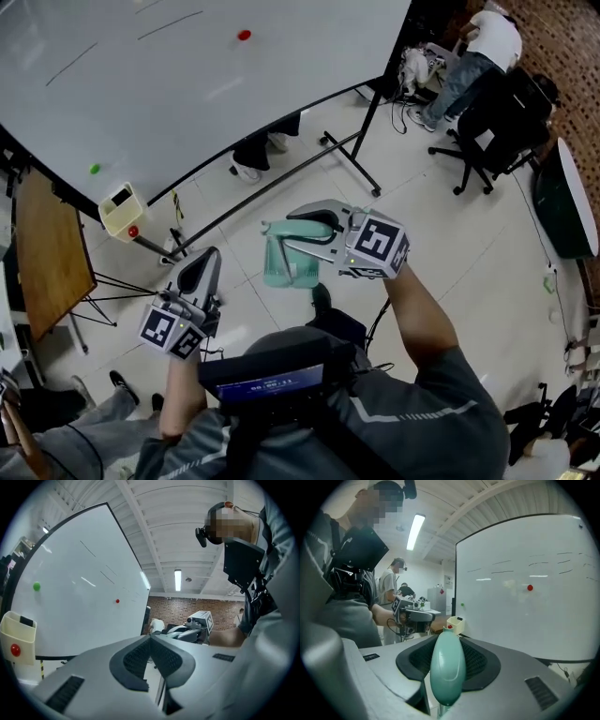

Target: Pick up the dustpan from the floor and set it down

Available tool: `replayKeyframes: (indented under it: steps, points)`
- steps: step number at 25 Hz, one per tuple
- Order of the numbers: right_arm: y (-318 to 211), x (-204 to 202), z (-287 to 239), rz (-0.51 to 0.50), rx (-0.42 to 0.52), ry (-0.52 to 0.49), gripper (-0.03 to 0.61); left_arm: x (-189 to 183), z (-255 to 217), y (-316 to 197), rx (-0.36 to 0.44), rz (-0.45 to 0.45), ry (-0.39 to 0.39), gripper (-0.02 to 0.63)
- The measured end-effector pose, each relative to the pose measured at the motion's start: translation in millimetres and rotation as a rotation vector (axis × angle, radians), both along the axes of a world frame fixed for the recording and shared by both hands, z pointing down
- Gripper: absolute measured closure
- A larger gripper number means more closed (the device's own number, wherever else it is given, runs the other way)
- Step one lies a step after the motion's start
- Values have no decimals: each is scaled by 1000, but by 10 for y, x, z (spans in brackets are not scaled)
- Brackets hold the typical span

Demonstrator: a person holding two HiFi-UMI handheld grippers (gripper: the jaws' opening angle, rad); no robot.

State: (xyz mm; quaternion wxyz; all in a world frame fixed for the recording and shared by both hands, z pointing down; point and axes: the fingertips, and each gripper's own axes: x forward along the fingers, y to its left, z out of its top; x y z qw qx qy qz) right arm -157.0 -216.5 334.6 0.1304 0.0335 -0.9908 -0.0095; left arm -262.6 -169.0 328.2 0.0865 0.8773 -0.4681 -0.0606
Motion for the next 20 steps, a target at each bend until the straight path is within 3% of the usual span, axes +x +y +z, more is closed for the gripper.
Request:
replayKeyframes:
  steps: [4, 11, 16, 20]
  points:
    - [-539, -80, 10, -166, 12, 0, 419, 172, 42, -609, -11, -63, -23, 588]
    - [-1393, -245, 206, -356, 10, 19, 419, 239, 131, -1419, -56, -253, -19, 588]
    - [-1694, -382, 221, -413, 35, -4, 419, 208, 170, -1669, -51, -231, -31, 588]
    - [-1821, -536, 246, -380, 34, 9, 419, 24, 131, -1698, -56, -218, -22, 588]
